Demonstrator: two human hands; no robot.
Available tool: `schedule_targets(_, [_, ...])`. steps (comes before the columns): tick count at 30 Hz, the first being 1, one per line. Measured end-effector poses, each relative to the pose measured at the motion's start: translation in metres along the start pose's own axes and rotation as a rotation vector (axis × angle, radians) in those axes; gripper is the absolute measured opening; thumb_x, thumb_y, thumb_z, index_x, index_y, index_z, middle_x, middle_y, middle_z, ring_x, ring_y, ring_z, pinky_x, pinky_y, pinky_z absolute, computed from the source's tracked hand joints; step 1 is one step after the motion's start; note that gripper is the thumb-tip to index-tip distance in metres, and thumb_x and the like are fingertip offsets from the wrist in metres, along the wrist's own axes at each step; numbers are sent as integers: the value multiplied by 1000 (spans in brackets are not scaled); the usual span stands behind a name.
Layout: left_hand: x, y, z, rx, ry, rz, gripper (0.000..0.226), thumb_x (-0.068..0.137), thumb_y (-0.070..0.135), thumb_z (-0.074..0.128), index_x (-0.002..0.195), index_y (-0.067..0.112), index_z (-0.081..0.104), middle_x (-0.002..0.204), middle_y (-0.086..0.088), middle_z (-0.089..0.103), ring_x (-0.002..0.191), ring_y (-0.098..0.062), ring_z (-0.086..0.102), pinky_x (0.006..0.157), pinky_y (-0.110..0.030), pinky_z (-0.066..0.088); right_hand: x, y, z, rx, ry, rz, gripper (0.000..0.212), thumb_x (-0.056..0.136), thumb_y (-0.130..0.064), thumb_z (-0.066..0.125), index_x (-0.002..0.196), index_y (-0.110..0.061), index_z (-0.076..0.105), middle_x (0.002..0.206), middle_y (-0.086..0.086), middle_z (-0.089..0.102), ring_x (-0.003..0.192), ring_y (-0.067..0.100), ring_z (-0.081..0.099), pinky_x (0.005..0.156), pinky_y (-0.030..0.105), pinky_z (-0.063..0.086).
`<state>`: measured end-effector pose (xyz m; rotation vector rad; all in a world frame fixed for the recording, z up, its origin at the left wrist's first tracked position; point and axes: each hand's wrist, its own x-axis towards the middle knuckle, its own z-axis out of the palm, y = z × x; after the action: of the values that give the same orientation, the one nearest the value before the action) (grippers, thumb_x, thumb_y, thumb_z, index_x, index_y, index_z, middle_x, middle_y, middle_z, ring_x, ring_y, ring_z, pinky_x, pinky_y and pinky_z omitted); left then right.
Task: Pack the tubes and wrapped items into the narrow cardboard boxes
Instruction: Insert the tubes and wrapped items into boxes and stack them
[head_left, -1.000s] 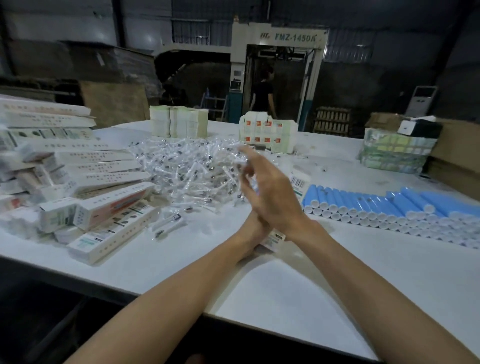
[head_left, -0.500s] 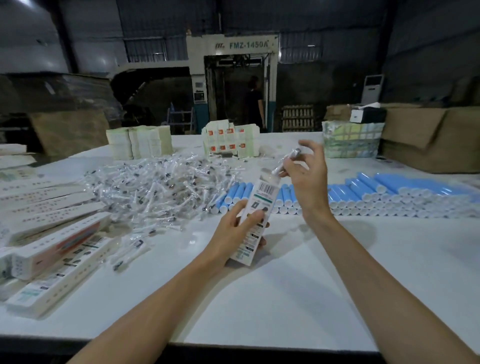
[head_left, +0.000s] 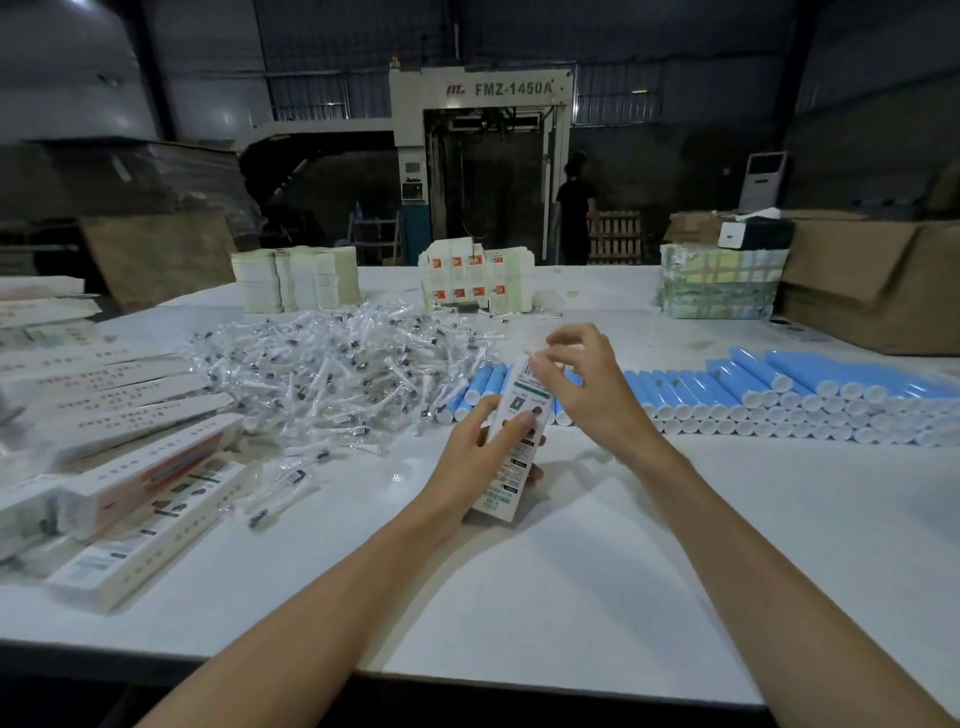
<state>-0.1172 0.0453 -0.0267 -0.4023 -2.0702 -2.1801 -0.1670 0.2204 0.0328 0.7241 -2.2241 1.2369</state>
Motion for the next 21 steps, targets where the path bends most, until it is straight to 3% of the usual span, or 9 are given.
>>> schedule_targets(2, [0,-1,-1,-19,18,-5,28,100,49,74,124,35,69,109,-9,80,80,-36,79,74,-44,67,-2,-2,4,76,68,38,24,105,-31,62,125,-21,70,132,-3,47,127,8,49,106,27,44])
schedule_targets(5, [1,1,1,-91,44,-2,36,101,47,73,131,28,65,111,-12,79,83,-37,79,72,-42,66,-5,-3,2,296,161,152,32,104,-33,63,135,-30,58,131,-7,54,114,-4,57,97,26,50])
schedule_targets(9, [2,2,1,-176,61,4,39,103,42,71,137,24,62,116,-19,77,86,-41,78,77,-45,66,-16,-2,13,456,-29,143,37,101,-24,69,135,-28,54,114,-2,75,103,10,73,88,26,57])
schedule_targets(14, [2,5,-2,-156,40,-5,45,103,35,72,144,25,57,119,-16,78,104,-39,78,85,-51,66,-20,-3,19,554,-9,130,37,99,-20,73,133,-29,60,107,1,78,97,17,76,77,21,56])
schedule_targets(15, [2,7,-3,-106,52,20,54,102,34,74,150,31,50,122,-10,79,109,-34,78,88,-49,65,-20,-1,18,579,-17,136,37,99,-20,73,133,-30,61,107,3,78,98,18,76,77,21,57])
schedule_targets(17, [0,12,-5,-1,47,101,70,100,34,77,155,48,37,128,10,77,114,-16,76,86,-30,63,-21,3,15,625,-42,141,36,99,-19,72,132,-29,62,108,7,78,100,22,76,80,24,58])
schedule_targets(19, [-3,16,-5,66,20,165,71,101,37,75,155,57,35,129,31,70,115,0,71,81,-16,59,-21,5,13,630,-57,148,34,99,-20,72,130,-30,63,108,11,77,100,26,75,83,28,59])
schedule_targets(21, [-5,20,-5,73,26,166,64,102,40,73,153,60,39,126,28,72,111,0,72,76,-16,59,-20,5,12,610,-67,163,32,97,-21,73,126,-31,63,106,12,76,97,28,74,84,31,59])
